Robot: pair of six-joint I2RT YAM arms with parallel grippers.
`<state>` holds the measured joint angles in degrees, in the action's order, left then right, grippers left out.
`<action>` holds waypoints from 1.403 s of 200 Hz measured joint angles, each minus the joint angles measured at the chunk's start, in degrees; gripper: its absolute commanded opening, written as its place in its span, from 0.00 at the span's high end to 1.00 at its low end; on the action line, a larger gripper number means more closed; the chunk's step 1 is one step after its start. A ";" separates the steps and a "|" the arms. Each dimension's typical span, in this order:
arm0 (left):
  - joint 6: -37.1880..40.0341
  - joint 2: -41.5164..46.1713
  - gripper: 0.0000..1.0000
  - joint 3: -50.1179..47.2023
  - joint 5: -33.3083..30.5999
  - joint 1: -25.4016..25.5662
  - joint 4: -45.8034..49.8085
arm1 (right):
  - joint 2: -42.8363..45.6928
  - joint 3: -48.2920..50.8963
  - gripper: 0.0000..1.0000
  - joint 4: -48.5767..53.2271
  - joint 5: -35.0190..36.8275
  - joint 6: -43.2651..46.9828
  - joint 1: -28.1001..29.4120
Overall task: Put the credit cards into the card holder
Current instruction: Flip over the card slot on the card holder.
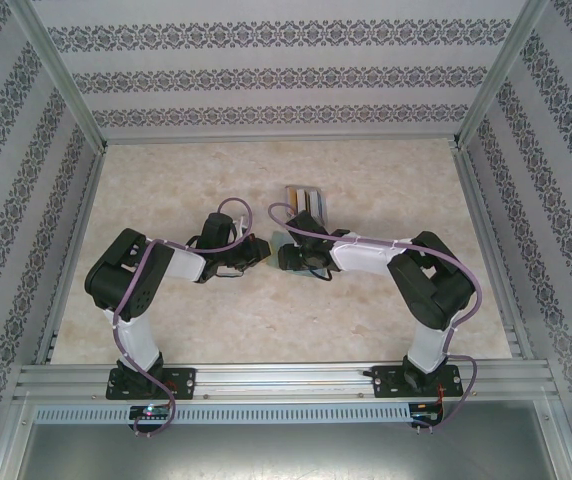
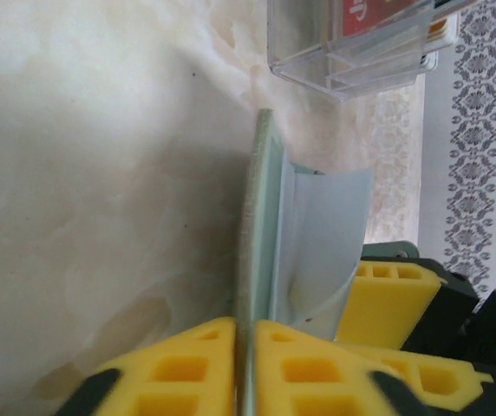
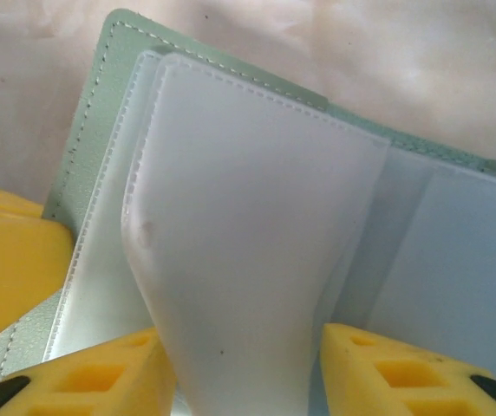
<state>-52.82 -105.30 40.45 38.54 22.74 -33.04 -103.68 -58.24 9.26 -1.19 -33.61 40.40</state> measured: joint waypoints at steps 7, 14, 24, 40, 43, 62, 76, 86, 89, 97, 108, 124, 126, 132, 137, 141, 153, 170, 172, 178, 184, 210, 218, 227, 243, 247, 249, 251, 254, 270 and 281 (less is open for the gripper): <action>-0.04 0.00 0.70 -0.02 0.02 0.00 0.00 | 0.00 0.02 0.53 -0.02 0.15 -0.02 -0.02; -0.09 -0.02 0.66 -0.04 0.07 0.00 0.00 | 0.00 0.04 0.54 -0.11 0.15 0.00 -0.02; -0.17 -0.11 0.58 -0.04 0.11 0.00 -0.07 | 0.02 0.39 0.55 -0.83 0.13 0.00 -0.02; -0.46 -0.22 0.49 -0.04 0.48 0.00 -0.48 | 0.13 1.40 0.55 -2.56 0.07 -0.02 -0.02; -0.39 -0.22 0.48 -0.02 0.50 0.00 -0.59 | 0.26 1.73 0.56 -2.99 0.07 -0.02 -0.04; -0.59 -0.22 0.44 0.24 1.22 0.00 -1.18 | 1.49 3.91 0.56 -5.53 -0.17 -0.02 -0.15; -0.59 -0.22 0.49 0.31 1.55 0.00 -1.14 | 2.23 4.98 0.56 -6.40 -0.61 0.00 -0.20; -0.17 -0.35 0.61 0.52 1.49 0.00 -0.61 | 2.45 5.33 0.56 -6.80 -1.07 0.00 -0.44; -0.28 -0.48 0.65 0.59 1.40 0.00 -0.52 | 2.56 5.44 0.56 -6.97 -1.18 0.00 -0.50; -0.20 -1.01 0.71 0.96 1.11 0.00 -0.02 | 2.73 5.77 0.56 -7.48 -1.44 0.07 -0.55; 0.15 -1.88 0.76 1.20 0.96 0.00 0.57 | 2.91 6.05 0.56 -7.98 -1.66 0.28 -0.55; 0.00 -2.29 0.77 1.27 0.92 0.00 0.59 | 2.93 6.16 0.56 -8.37 -1.90 0.79 -0.55; 0.00 -2.29 0.78 1.29 0.92 0.00 0.59 | 2.93 6.19 0.56 -8.41 -1.92 0.83 -0.55; 0.02 -2.32 0.80 1.33 0.92 0.00 0.61 | 2.97 6.25 0.56 -8.59 -1.92 0.83 -0.55; 0.02 -2.34 0.82 1.36 0.90 0.00 0.68 | 3.04 6.36 0.56 -8.70 -1.92 0.83 -0.55; 0.07 -2.36 0.86 1.40 0.87 0.00 0.74 | 3.13 6.47 0.57 -8.87 -1.90 0.83 -0.55; 0.24 -2.45 0.97 1.42 0.92 0.00 1.09 | 3.63 7.10 0.56 -9.29 -1.88 0.83 -0.57; 0.26 -2.47 1.00 1.42 0.87 0.02 1.31 | 4.33 7.56 0.48 -8.87 -1.22 0.63 -0.94; 0.33 -2.47 1.00 1.42 0.87 0.02 1.36 | 4.48 7.63 0.48 -8.81 -0.90 0.66 -0.94; 0.31 -2.47 1.00 1.42 0.87 0.02 1.36 | 4.94 7.80 0.47 -8.48 -0.24 0.48 -1.14; 0.31 -2.45 1.00 1.42 0.83 0.02 1.40 | 5.57 8.13 0.46 -8.17 0.44 0.37 -1.29; 0.33 -2.36 1.00 1.42 0.44 0.02 1.79 | 9.51 10.14 0.40 -5.95 4.07 -0.63 -2.67; 0.39 -2.25 1.00 1.42 0.33 0.02 1.97 | 10.47 10.34 0.40 -4.92 5.27 -0.76 -2.99; 0.52 -2.10 1.00 1.42 0.17 0.02 2.21 | 11.47 10.47 0.40 -3.65 6.71 -0.92 -3.26; 0.72 -1.81 1.00 1.42 0.00 0.02 2.54 | 13.20 10.97 0.38 -1.66 8.96 -1.16 -3.48; 0.72 -1.77 1.00 1.42 -0.02 0.02 2.58 | 13.57 11.15 0.38 -1.29 9.42 -1.18 -3.45; 0.72 -1.75 1.00 1.42 -0.02 0.02 2.58 | 13.79 11.26 0.37 -1.07 9.60 -1.18 -3.45; 0.72 -1.70 1.00 1.42 -0.02 0.04 2.60 | 14.08 11.39 0.37 -0.83 9.79 -1.20 -3.45; 0.72 -1.68 1.00 1.42 -0.04 0.07 2.60 | 14.36 11.58 0.37 -0.61 9.99 -1.22 -3.45; 0.76 -1.46 1.00 1.40 -0.20 0.07 2.62 | 16.20 12.50 0.37 0.74 10.58 -1.64 -3.45; 0.96 -1.25 0.94 1.40 -0.46 0.07 2.67 | 18.12 13.35 0.37 1.44 10.82 -2.10 -3.45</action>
<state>-51.86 -106.54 41.85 38.09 22.81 -30.37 -85.56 -44.88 10.70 9.63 -35.70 36.95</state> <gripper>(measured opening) 0.048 0.630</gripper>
